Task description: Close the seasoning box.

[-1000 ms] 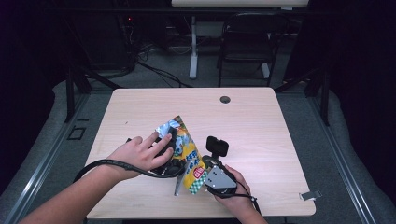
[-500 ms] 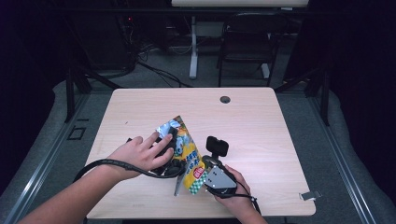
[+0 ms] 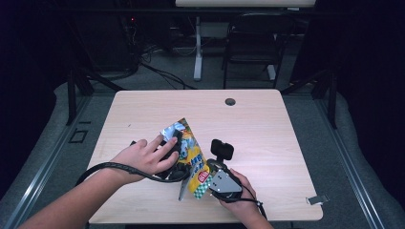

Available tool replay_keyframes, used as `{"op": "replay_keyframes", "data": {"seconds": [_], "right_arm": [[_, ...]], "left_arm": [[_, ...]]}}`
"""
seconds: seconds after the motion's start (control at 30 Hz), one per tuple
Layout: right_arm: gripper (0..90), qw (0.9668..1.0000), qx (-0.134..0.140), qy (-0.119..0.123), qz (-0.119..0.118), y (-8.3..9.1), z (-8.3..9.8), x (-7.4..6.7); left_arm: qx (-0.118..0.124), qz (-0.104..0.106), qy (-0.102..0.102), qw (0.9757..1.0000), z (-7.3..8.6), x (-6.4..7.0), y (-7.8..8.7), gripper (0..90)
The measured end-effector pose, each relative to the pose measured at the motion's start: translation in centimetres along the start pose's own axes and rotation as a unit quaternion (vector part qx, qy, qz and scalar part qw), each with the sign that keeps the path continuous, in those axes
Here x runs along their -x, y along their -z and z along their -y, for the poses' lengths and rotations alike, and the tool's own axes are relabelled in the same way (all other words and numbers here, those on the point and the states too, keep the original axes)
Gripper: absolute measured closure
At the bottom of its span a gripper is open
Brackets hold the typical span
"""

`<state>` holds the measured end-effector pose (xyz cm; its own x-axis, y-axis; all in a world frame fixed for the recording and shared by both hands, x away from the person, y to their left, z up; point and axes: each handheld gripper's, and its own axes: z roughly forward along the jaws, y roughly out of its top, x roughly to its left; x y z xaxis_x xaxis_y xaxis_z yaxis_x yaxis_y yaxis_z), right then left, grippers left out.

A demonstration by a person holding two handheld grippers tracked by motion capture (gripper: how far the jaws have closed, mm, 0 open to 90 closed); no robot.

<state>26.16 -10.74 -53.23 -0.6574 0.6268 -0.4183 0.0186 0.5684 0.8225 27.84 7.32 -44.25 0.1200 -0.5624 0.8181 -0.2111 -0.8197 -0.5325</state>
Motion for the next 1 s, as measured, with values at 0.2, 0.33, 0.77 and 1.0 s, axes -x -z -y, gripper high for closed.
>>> {"op": "replay_keyframes", "data": {"seconds": [0.2,0.33,0.77,1.0], "right_arm": [[70.7,1.0000,0.000,-0.001,0.001,0.03,0.00,0.05],[70.7,1.0000,0.000,-0.002,0.001,0.05,0.00,0.06],[70.7,1.0000,0.002,-0.004,0.000,0.07,0.00,0.03],[70.7,1.0000,0.002,-0.005,0.000,0.10,0.00,0.07]], "left_arm": [[-0.001,0.002,-0.001,1.0000,-0.05,-0.13,-0.01,67.4],[-0.001,0.001,-0.003,1.0000,-0.07,-0.18,0.03,67.5],[0.000,-0.002,-0.006,1.0000,-0.18,-0.34,0.11,67.9],[0.003,-0.005,-0.007,1.0000,-0.20,-0.44,0.04,68.0]]}}
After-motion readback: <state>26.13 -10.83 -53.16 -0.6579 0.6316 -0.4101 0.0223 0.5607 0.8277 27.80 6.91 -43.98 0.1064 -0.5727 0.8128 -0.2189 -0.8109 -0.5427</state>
